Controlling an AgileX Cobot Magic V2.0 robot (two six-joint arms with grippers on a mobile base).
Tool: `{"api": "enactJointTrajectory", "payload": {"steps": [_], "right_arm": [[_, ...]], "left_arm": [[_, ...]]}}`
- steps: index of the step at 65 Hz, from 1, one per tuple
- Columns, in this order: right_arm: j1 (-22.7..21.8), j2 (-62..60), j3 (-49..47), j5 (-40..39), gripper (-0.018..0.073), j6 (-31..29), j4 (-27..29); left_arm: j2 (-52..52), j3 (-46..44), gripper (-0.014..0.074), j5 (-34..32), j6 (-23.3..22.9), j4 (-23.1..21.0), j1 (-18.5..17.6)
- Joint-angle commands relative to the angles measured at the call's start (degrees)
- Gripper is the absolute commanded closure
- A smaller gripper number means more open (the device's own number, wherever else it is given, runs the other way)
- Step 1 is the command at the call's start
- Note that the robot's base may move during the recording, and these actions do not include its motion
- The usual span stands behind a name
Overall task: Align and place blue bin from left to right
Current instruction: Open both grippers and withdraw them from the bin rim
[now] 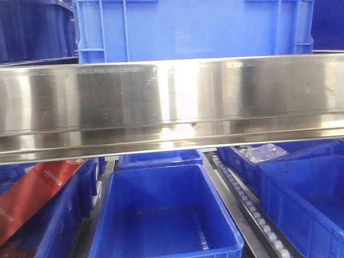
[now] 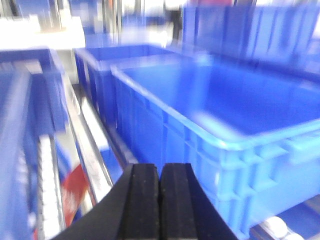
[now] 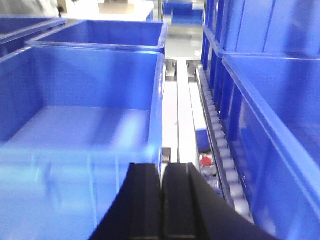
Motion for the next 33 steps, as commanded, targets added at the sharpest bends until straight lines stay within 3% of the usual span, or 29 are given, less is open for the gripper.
{"api": "enactJointTrajectory", "payload": {"steps": [1,18,33], "right_arm": [[-0.3,-6.1,6.7,-4.2,0.0629,-0.2,-0.7],[-0.3,-24.0,25.4,-8.1,0.0629,-2.0,-0.7],[-0.3,-35.0,34.9,-8.3,0.0629,-3.7,-0.7]], "left_arm": [[-6.0,4.4,0.0708,-1.8,-0.3,-0.2,-0.2],[-18.9,17.3,0.0708,-1.8,-0.3,-0.2,-0.2],[-22.3,24.4,0.0708,-1.8,-0.3,0.1,-0.2]]}}
